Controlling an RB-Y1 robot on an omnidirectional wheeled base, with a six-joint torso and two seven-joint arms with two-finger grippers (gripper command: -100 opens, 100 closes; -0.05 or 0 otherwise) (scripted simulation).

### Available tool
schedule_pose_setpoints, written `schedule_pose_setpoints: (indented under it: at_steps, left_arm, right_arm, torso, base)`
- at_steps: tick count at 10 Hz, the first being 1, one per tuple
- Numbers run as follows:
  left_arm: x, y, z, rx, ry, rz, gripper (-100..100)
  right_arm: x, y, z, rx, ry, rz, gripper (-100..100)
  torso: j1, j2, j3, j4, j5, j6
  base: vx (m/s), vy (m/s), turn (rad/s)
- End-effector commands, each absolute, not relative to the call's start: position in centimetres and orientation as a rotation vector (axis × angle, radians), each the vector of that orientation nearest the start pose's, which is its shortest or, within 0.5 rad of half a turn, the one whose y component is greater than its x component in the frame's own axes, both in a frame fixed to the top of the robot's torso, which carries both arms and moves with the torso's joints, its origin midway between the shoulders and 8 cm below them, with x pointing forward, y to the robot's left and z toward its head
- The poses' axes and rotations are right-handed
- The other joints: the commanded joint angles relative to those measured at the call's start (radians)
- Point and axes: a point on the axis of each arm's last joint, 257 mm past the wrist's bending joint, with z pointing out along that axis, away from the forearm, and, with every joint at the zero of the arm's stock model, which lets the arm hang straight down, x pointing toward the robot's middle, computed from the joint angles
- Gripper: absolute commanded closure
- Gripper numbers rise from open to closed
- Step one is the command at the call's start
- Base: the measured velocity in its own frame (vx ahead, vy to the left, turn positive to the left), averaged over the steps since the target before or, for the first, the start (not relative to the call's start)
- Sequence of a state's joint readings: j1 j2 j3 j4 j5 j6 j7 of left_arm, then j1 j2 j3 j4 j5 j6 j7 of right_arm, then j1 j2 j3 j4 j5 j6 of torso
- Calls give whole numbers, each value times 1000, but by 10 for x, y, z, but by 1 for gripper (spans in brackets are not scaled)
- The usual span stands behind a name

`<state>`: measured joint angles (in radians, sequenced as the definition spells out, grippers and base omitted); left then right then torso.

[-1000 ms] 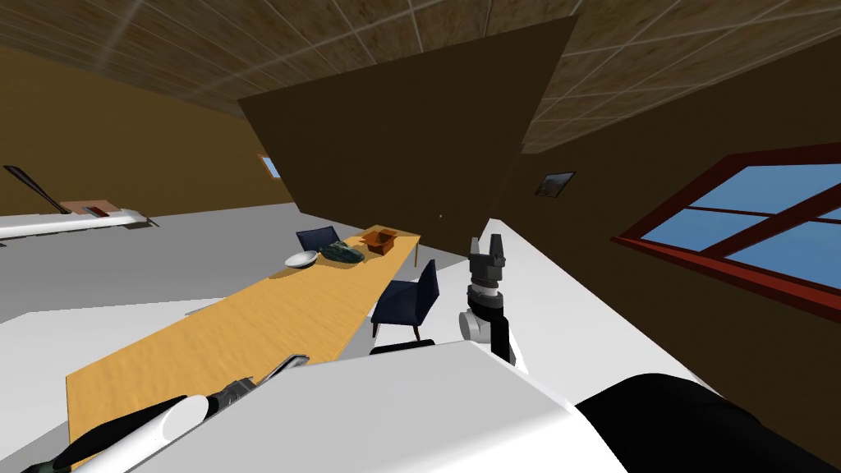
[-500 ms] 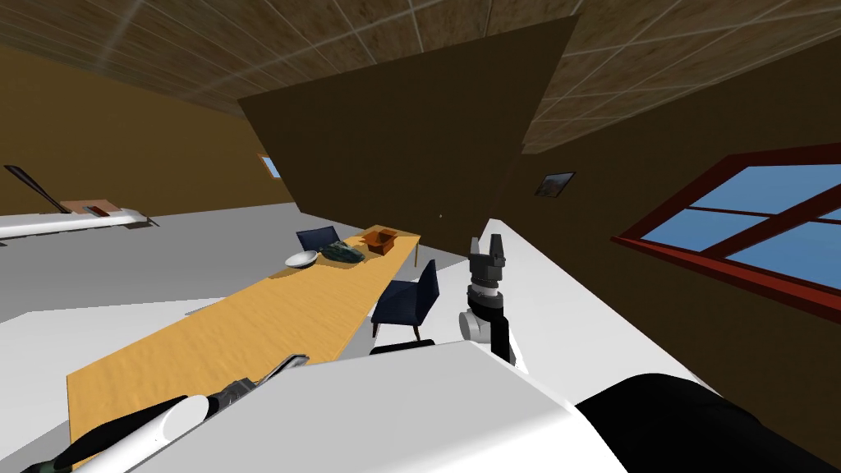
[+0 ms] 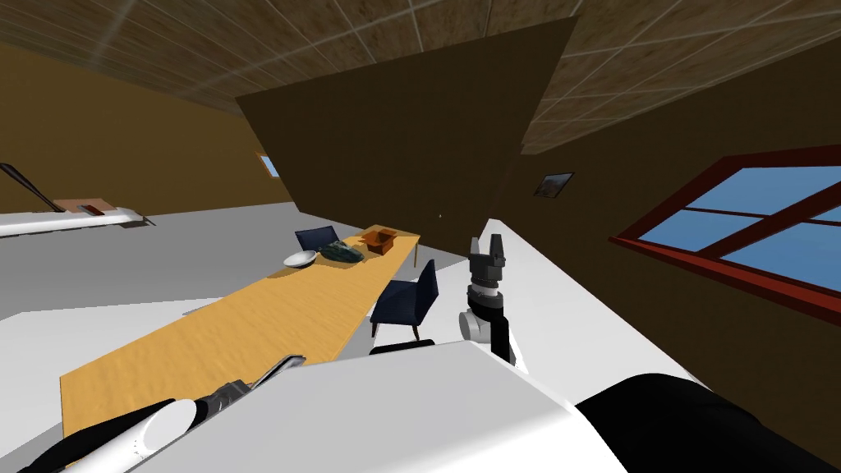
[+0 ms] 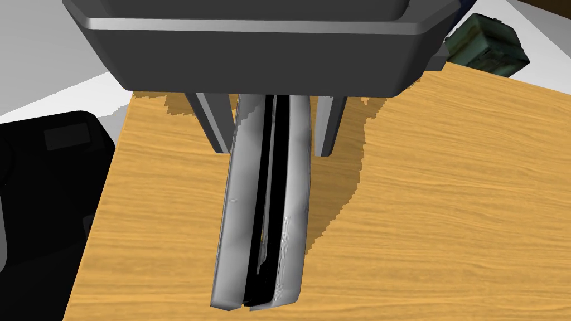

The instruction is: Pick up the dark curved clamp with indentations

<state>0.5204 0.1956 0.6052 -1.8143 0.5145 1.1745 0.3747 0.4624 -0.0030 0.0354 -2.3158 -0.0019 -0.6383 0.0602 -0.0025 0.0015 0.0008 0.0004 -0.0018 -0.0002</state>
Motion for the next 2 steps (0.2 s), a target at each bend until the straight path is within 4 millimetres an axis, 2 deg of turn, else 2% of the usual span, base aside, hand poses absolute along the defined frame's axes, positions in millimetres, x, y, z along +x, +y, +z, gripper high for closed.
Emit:
schedule_pose_setpoints:
  at_steps: [1, 2]
  left_arm:
    - [148, 501, -446, -2784, 698, -361, 100]
    - [148, 501, -446, -2786, 698, -360, 0]
  right_arm:
    - [313, -258, 75, 475, 476, 1337, 0]
    - [313, -258, 75, 475, 476, 1337, 0]
  torso:
    - [0, 0, 0, 0, 0, 0]
    - [1, 0, 0, 0, 0, 0]
  base:
    - [-2, -11, 1]
    - [0, 0, 0]
